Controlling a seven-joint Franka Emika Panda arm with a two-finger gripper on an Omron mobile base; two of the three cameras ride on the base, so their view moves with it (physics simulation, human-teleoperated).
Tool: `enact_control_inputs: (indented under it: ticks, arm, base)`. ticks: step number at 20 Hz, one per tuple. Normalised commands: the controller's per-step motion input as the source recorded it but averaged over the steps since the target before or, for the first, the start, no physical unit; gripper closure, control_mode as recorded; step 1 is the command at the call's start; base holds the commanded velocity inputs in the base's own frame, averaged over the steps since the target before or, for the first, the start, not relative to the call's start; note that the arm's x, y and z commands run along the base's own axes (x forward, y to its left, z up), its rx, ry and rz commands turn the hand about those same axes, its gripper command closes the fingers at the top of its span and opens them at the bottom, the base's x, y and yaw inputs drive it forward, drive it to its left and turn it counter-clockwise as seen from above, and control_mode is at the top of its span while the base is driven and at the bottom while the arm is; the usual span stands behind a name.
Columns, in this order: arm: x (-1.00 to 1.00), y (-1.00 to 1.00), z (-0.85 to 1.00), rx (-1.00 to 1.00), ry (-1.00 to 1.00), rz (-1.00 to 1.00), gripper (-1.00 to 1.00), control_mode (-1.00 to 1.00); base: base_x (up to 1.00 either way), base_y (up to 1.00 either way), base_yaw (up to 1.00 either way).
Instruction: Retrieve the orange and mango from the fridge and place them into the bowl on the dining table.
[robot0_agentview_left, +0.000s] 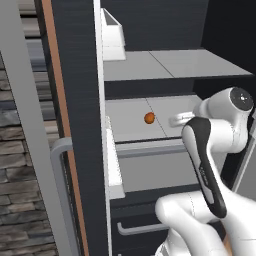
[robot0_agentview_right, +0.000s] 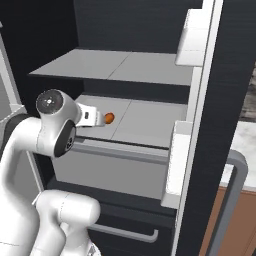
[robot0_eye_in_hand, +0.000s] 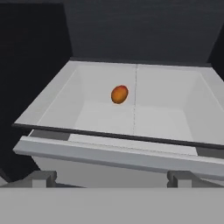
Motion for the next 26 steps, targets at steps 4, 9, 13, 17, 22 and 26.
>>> enact_control_inputs:
  ticks: [4, 9, 13, 17, 22, 26]
  arm:
    - [0.5, 0.0, -0.32, 0.0, 0.09, 0.0, -1.0, -1.0]
    - [0.49, 0.0, -0.31, 0.0, 0.06, 0.0, -1.0, -1.0]
    - [0.42, 0.0, -0.2, 0.0, 0.01, 0.0, -1.0, -1.0]
    - [0.24, 0.0, -0.08, 0.0, -0.02, 0.0, -1.0, -1.0]
    - [0.19, 0.03, -0.2, 0.0, -0.06, 0.0, -1.0, -1.0]
    - [0.27, 0.03, -0.2, 0.0, -0.01, 0.0, -1.0, -1.0]
  base:
    - [0.0, 0.0, 0.0]
    - [0.0, 0.0, 0.0]
    - [0.0, 0.0, 0.0]
    - [0.0, 0.0, 0.0]
    - [0.0, 0.0, 0.0]
    - [0.0, 0.0, 0.0]
